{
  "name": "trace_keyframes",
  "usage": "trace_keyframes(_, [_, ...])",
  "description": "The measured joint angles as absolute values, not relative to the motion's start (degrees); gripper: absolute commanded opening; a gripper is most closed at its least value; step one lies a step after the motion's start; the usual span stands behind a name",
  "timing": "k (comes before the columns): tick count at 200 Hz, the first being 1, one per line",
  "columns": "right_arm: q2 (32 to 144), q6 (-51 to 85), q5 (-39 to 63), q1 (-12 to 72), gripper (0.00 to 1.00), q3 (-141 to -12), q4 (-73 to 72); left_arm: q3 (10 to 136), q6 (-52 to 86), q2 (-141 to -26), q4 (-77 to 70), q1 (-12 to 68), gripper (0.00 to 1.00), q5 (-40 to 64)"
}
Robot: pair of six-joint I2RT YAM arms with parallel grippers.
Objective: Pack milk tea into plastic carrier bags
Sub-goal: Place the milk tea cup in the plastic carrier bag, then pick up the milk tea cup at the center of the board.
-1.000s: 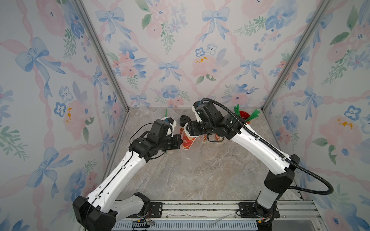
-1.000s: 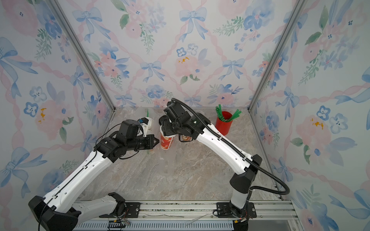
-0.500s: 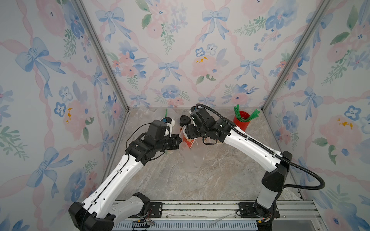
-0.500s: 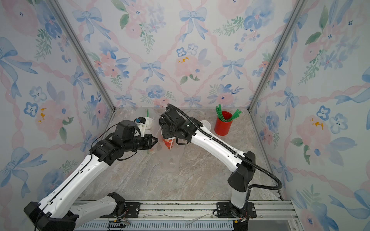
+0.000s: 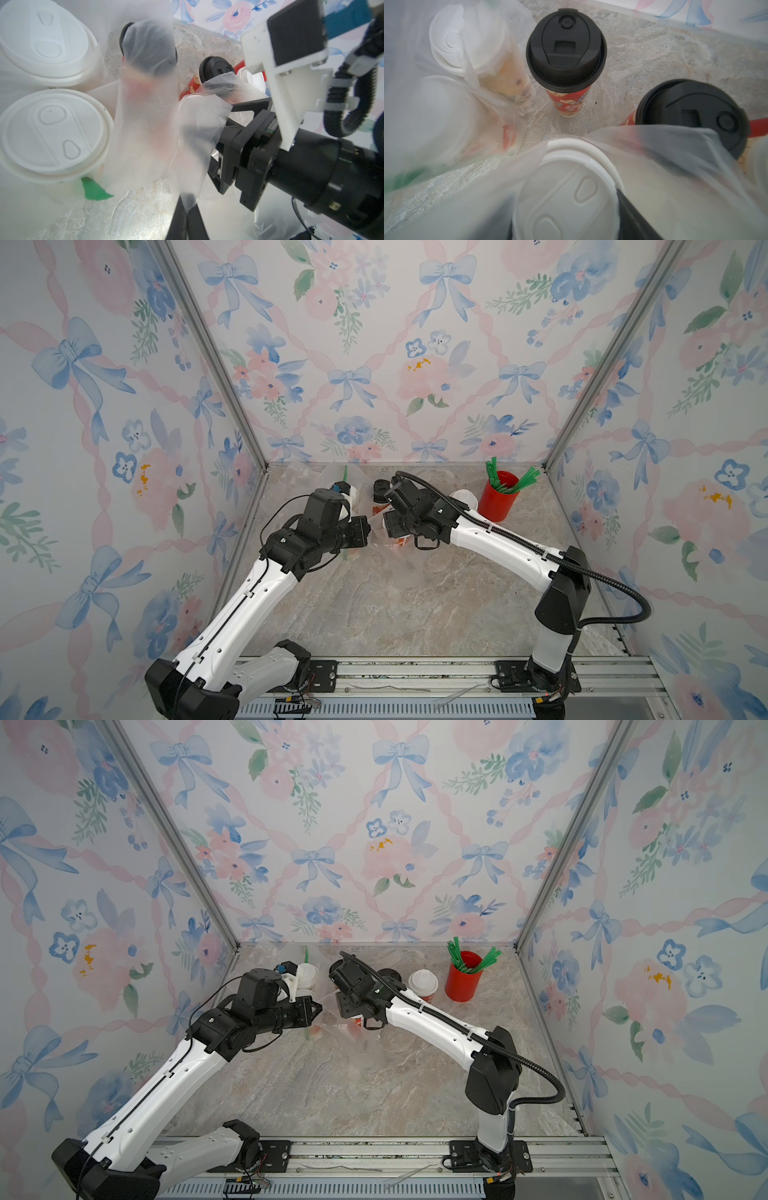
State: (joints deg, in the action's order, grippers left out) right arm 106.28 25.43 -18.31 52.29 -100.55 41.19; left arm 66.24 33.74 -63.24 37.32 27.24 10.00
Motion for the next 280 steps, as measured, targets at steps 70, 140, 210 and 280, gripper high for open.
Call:
trace_keyframes(70, [107.0, 26.8, -18.5, 52.6, 0.92, -101.1, 40.4, 67.1, 29.7, -68.5, 37.3, 24.7, 0.0, 9.9])
trace_keyframes(140, [103.6, 26.8, -16.3, 51.7, 0.9, -104.2, 42.9, 71.3, 27.9, -69.6, 37.3, 23.5, 0.04, 10.1])
trace_keyframes(210, [95.8, 25.6, -12.9, 41.8, 0.87, -103.2, 44.3, 71.9, 27.8, -69.9, 37.5, 23.2, 0.45, 13.3])
trace_keyframes(280, [95.2, 22.3, -12.2, 31.6, 0.88, -97.5, 46.4, 71.7, 29.8, -65.0, 41.8, 23.9, 0.6, 16.0])
